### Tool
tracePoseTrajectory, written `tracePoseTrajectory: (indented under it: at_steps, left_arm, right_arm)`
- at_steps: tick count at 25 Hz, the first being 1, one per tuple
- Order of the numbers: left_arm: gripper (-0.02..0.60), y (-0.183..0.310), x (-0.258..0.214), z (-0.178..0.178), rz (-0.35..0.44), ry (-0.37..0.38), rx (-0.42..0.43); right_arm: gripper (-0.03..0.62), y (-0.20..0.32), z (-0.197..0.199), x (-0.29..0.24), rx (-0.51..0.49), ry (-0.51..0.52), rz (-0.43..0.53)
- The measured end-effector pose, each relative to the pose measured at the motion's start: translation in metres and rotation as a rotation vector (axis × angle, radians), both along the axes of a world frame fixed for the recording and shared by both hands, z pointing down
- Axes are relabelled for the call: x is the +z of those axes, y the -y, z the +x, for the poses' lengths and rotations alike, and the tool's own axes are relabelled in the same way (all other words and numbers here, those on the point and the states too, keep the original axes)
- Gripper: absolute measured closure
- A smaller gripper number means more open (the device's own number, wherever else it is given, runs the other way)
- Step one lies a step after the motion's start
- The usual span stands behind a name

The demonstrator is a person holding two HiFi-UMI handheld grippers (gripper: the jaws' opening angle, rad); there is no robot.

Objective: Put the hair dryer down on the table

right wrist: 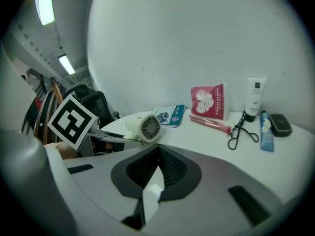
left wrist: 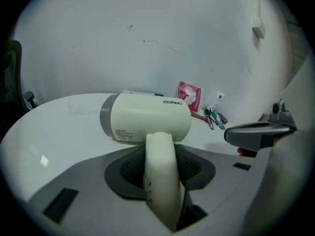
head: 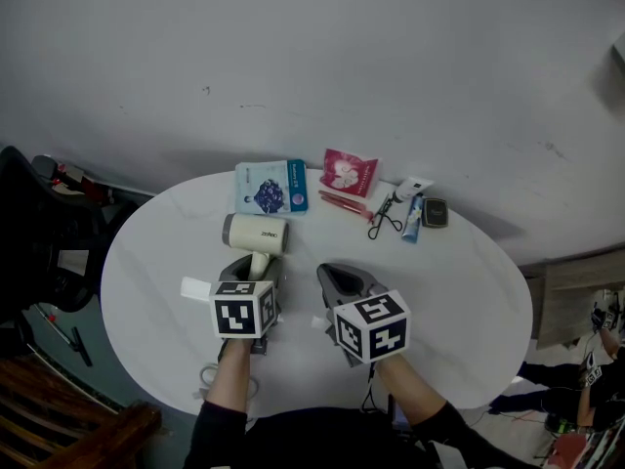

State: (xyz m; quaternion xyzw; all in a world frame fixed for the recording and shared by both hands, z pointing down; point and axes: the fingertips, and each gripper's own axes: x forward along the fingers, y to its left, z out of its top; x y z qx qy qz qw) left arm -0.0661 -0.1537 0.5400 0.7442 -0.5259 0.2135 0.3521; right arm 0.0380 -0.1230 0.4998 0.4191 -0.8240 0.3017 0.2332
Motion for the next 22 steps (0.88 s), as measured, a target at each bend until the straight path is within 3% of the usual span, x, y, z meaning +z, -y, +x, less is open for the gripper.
tracePoseTrajectory:
  at_steps: [12, 22]
  left_arm:
    - [0.417, -0.0007, 0.0081, 0.0046, -0.007, 0.045, 0.023]
    - [0.416, -0.0009, 0.0076, 0.0060, -0.009, 0.039, 0.027]
  right_arm:
    - [0.594, -0.0005, 0.0011, 0.0036, 0.008, -0.005, -0.009]
    - [0.594, -0.0008, 0.0017, 0.0049, 0.006, -0.004, -0.012]
